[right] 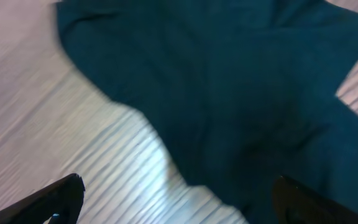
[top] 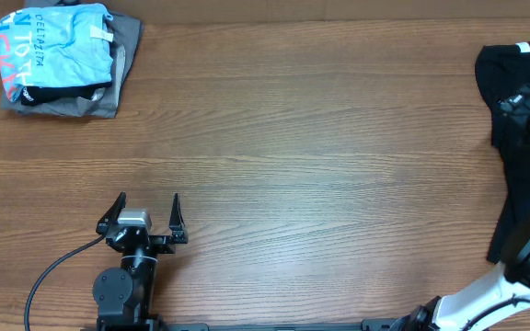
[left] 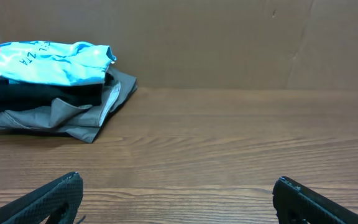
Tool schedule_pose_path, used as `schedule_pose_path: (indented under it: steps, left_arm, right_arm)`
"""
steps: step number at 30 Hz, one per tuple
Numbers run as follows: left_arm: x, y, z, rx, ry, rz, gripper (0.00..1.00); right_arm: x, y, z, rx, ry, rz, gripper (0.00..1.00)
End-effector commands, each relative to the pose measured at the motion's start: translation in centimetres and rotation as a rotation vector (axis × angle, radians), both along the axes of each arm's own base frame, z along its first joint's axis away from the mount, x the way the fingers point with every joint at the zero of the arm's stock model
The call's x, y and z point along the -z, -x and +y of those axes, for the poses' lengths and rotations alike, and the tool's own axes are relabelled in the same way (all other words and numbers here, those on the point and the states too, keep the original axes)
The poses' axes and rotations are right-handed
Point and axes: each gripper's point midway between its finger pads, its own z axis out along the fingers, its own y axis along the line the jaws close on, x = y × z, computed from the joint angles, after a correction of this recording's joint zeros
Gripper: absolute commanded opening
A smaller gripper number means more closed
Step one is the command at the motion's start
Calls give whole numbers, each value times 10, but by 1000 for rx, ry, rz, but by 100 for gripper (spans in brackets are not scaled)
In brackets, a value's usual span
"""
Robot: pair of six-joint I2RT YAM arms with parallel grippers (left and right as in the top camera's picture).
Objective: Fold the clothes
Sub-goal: 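Reach the right gripper to the black T-shirt and pinch its edge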
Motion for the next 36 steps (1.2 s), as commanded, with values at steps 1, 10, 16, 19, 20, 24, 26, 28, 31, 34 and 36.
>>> schedule_pose_path:
  steps: [1, 10, 16, 19, 20, 24, 26, 28, 31, 34, 36]
  left_arm:
    - [0, 0, 1, -4, -23, -5, 100]
    - [0, 0, 1, -4, -23, -5, 100]
    - [0, 0, 1, -4, -23, -5, 100]
    - [0, 0, 1, -4, -23, -5, 100]
    - [0, 0, 1, -4, -23, -5, 100]
    - [0, 0, 1, -4, -23, -5, 100]
    - [0, 0, 1, -4, -23, -5, 100]
    - [0, 0, 1, -4, -23, -5, 100]
    - [0, 0, 1, -4, -23, -5, 100]
    - [0, 0, 1, -4, -23, -5, 100]
    - [0, 0, 1, -4, -23, -5, 100]
  right_arm:
    - [17, 10, -33, 64, -10, 12, 100]
    - [58, 11, -50, -23, 11, 68, 100]
    - [68, 1, -58, -22, 35, 41, 99]
    - [80, 0, -60, -18, 35, 51, 98]
    - [84, 0, -61, -16, 35, 55, 95]
    - [87, -3, -63, -15, 42, 46, 75]
    - [85, -5, -65, -15, 50, 36, 66]
    - [84, -6, -66, -15, 53, 31, 63]
    - [84, -6, -66, -15, 54, 30, 58]
    - [84, -6, -66, -14, 55, 29, 54]
    - [83, -7, -66, -14, 57, 27, 47]
